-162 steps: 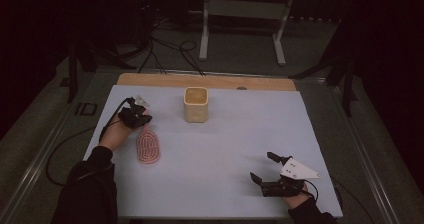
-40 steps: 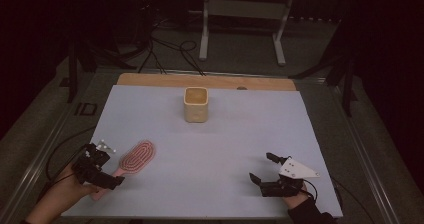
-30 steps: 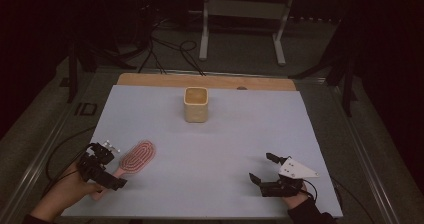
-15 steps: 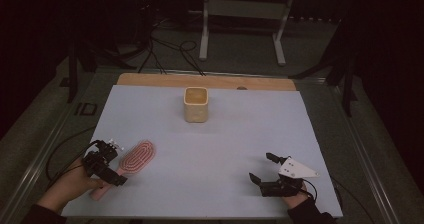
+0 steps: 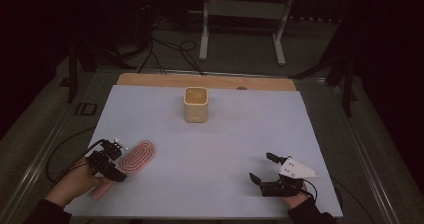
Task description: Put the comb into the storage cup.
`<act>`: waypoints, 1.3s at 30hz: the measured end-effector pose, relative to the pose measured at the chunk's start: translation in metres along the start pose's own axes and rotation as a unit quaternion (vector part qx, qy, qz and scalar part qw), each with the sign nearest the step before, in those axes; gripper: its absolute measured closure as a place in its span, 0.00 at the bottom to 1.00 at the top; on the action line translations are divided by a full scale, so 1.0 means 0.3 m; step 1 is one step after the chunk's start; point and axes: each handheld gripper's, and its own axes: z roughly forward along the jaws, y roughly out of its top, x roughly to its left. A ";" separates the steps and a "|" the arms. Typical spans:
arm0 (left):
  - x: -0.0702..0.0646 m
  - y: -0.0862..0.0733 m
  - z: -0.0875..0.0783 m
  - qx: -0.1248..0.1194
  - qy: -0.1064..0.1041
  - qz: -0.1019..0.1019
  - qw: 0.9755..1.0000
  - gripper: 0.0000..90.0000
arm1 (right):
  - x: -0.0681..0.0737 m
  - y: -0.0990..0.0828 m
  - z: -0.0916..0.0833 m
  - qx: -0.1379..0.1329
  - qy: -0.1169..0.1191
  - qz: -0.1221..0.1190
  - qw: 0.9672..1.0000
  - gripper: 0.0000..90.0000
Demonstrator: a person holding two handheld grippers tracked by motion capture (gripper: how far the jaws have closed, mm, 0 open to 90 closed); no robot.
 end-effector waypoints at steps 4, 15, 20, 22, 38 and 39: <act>0.007 0.002 0.006 0.005 -0.004 0.000 1.000 0.54 | 0.000 0.001 0.000 -0.001 0.000 -0.002 1.000 0.10; 0.011 0.013 0.027 0.027 -0.014 0.014 0.999 0.73 | 0.000 0.000 0.000 0.000 0.000 -0.004 1.000 0.10; 0.020 0.016 0.028 0.030 -0.022 0.007 0.999 0.77 | 0.003 -0.001 0.000 0.003 0.000 -0.004 1.000 0.10; 0.030 0.016 0.028 0.030 -0.032 0.006 0.999 0.78 | 0.000 -0.001 0.000 0.002 -0.001 -0.002 1.000 0.10; 0.030 -0.003 0.003 -0.034 -0.037 0.008 0.999 0.78 | -0.002 -0.002 0.002 0.003 -0.002 0.001 1.000 0.10; 0.030 -0.003 -0.002 -0.040 -0.039 0.007 0.998 0.78 | -0.002 -0.003 0.003 0.003 -0.001 0.001 1.000 0.10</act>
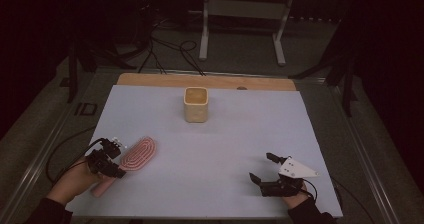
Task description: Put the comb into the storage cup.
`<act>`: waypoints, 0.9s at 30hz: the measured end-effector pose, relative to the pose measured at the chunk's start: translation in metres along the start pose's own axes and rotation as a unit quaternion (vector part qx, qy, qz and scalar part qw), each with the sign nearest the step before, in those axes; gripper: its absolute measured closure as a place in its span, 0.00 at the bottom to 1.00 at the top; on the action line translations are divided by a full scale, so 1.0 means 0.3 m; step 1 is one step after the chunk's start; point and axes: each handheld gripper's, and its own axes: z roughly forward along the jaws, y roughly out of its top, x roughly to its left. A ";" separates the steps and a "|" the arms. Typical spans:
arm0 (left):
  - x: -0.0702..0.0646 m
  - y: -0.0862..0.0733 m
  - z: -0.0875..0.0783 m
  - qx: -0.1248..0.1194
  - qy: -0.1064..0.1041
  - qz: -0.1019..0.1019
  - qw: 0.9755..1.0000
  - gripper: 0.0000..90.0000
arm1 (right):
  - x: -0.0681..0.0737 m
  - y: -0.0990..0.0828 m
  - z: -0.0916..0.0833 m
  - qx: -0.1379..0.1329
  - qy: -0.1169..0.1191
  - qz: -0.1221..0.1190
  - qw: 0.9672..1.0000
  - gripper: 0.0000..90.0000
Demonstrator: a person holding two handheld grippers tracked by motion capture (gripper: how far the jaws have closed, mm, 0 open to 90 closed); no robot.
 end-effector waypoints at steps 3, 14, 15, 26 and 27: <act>-0.001 0.005 -0.014 -0.012 0.001 0.001 1.000 0.78 | 0.000 0.000 0.000 0.001 -0.001 -0.004 1.000 0.10; -0.053 0.049 -0.053 -0.065 0.028 0.020 0.997 0.78 | 0.000 0.000 0.000 0.001 -0.001 -0.004 1.000 0.10; -0.055 0.053 -0.054 -0.070 0.029 0.020 0.997 0.78 | 0.000 0.001 -0.001 0.001 -0.001 -0.002 1.000 0.10; -0.070 0.085 -0.093 -0.112 0.022 0.017 0.993 0.78 | -0.001 0.001 -0.001 -0.001 -0.001 0.000 1.000 0.10; -0.072 0.088 -0.098 -0.114 0.020 0.018 0.993 0.78 | -0.002 0.001 -0.001 -0.001 -0.001 0.000 1.000 0.10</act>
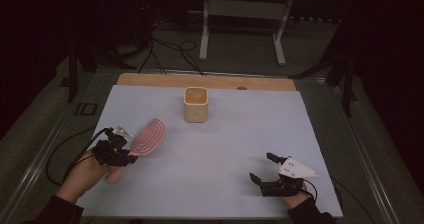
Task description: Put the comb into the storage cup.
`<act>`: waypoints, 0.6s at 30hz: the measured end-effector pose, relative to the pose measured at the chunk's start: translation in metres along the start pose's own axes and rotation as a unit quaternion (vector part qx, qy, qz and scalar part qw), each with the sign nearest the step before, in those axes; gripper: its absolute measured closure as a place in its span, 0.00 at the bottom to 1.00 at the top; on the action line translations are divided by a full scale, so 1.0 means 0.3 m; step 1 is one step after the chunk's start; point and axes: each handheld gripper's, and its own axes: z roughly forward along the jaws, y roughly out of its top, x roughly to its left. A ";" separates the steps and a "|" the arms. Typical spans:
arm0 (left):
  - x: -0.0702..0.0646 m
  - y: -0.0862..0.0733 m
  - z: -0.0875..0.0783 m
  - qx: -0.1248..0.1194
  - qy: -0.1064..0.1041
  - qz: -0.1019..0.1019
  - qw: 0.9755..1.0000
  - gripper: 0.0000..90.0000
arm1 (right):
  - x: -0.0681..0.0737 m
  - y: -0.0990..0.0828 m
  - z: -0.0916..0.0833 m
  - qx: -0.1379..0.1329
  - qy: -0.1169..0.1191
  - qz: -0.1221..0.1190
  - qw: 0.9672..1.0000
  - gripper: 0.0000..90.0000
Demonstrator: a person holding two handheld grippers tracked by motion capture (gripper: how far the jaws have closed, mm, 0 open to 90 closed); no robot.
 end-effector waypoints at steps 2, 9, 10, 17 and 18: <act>-0.004 0.009 -0.007 -0.010 0.002 -0.002 1.000 0.78 | 0.002 -0.001 0.000 0.002 0.001 -0.001 1.000 0.10; -0.027 0.042 -0.031 -0.047 0.013 -0.004 0.999 0.78 | 0.001 0.000 -0.001 0.000 0.000 -0.001 1.000 0.10; -0.029 0.047 -0.034 -0.049 0.012 -0.002 0.999 0.78 | -0.001 0.000 -0.001 -0.001 -0.001 -0.001 1.000 0.10; -0.041 0.086 -0.058 -0.076 0.012 -0.002 0.997 0.78 | -0.001 0.001 -0.001 -0.001 -0.001 -0.001 1.000 0.10; -0.042 0.092 -0.063 -0.079 0.011 0.001 0.997 0.78 | 0.000 0.000 -0.001 0.000 -0.001 -0.001 1.000 0.10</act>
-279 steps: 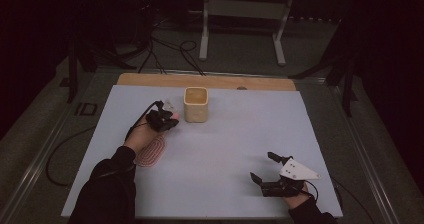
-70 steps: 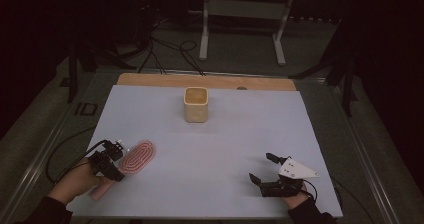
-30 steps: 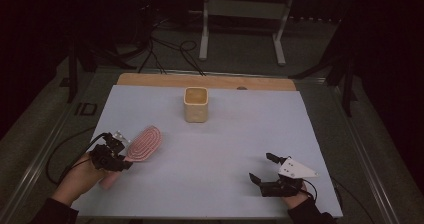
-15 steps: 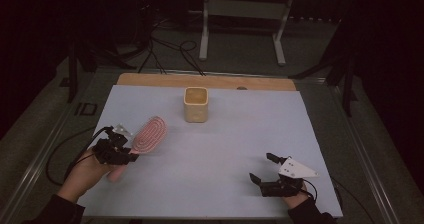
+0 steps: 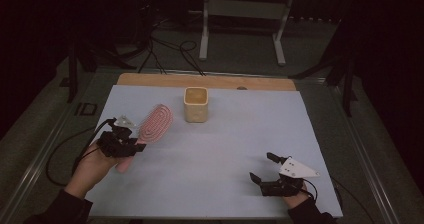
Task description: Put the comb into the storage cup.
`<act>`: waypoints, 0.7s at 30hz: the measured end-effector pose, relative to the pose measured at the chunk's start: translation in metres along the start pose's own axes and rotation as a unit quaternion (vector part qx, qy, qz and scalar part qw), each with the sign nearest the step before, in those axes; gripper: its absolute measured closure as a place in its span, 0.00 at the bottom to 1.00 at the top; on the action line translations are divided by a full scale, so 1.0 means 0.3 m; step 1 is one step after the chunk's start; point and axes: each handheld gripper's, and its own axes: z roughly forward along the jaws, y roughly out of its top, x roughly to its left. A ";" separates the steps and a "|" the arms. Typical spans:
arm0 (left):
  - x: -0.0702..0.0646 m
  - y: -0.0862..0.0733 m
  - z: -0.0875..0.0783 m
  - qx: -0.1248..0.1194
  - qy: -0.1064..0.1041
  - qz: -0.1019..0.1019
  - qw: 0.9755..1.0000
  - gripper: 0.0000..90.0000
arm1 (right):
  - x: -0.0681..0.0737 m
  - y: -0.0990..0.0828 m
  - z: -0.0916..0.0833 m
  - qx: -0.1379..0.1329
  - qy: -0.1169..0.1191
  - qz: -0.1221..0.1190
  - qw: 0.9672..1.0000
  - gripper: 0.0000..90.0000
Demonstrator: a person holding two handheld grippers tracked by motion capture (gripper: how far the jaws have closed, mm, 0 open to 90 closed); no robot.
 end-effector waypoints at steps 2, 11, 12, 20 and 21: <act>-0.003 0.014 -0.005 -0.008 -0.001 0.002 1.000 0.78 | 0.001 0.000 -0.001 0.002 0.000 -0.001 1.000 0.10; -0.032 0.081 -0.005 -0.035 -0.012 0.012 0.999 0.78 | -0.001 0.001 -0.003 0.000 -0.002 -0.001 1.000 0.10; -0.035 0.088 -0.004 -0.040 -0.012 0.012 0.999 0.78 | 0.000 0.000 -0.002 0.001 -0.002 -0.002 1.000 0.10; -0.046 0.151 -0.003 -0.051 -0.022 0.022 0.998 0.78 | -0.001 0.001 -0.002 0.000 -0.002 -0.002 1.000 0.10; -0.049 0.160 -0.003 -0.053 -0.022 0.023 0.998 0.78 | -0.002 0.001 -0.002 0.000 -0.002 -0.001 1.000 0.10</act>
